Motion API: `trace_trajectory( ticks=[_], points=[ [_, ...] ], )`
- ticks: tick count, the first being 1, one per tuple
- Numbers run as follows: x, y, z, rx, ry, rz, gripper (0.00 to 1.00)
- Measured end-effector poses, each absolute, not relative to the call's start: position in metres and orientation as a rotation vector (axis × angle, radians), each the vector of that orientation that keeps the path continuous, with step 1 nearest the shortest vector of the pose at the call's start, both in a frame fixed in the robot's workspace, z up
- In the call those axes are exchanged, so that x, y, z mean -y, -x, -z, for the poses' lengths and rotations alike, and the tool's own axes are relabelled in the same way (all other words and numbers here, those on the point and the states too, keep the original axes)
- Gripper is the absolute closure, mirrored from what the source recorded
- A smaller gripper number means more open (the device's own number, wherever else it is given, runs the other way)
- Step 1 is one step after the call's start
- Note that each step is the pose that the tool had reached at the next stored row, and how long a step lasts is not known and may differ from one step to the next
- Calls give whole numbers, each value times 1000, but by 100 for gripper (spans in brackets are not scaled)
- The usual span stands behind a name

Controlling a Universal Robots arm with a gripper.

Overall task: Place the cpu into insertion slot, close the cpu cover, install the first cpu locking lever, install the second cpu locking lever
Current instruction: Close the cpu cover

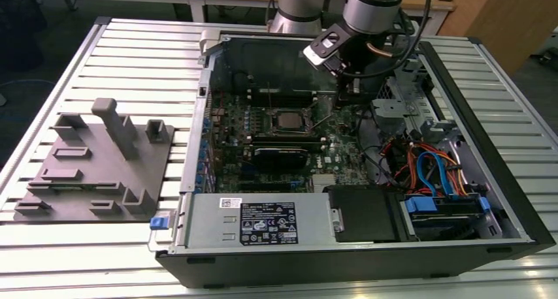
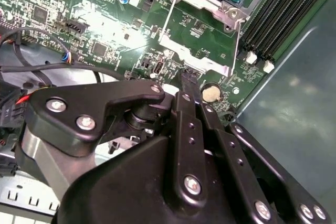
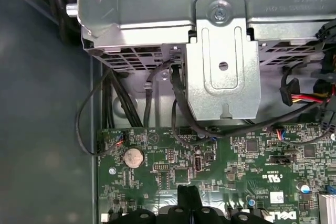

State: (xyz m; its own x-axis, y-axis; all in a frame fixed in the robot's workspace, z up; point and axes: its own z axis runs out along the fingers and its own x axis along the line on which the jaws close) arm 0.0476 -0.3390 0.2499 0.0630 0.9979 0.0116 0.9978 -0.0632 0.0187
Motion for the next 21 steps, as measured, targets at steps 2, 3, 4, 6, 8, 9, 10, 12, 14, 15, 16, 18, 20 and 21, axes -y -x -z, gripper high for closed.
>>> trace_trajectory(
  ticks=[2,3,4,6,8,9,10,12,14,15,16,18,20,21],
  points=[
    [338,-47,-249,-2142,-2291,-33,90],
    [338,-46,-248,-2141,-2292,-33,90],
    [338,-45,-248,-2141,-2292,-33,90],
    [338,-42,-248,-2141,-2292,-33,90],
    [338,-41,-248,-2141,-2293,-34,90],
    [338,-40,-248,-2142,-2293,-34,90],
    [338,-39,-248,-2142,-2293,-35,90],
    [337,-38,-248,-2142,-2293,-35,90],
    [337,-35,-248,-2143,-2294,-37,90],
    [337,-33,-248,-2143,-2294,-37,90],
    [337,-33,-248,-2143,-2294,-37,90],
    [337,-32,-248,-2143,-2294,-37,90],
    [337,-32,-248,-2143,-2294,-37,90],
    [337,-31,-248,-2143,-2294,-36,90]
  ],
)
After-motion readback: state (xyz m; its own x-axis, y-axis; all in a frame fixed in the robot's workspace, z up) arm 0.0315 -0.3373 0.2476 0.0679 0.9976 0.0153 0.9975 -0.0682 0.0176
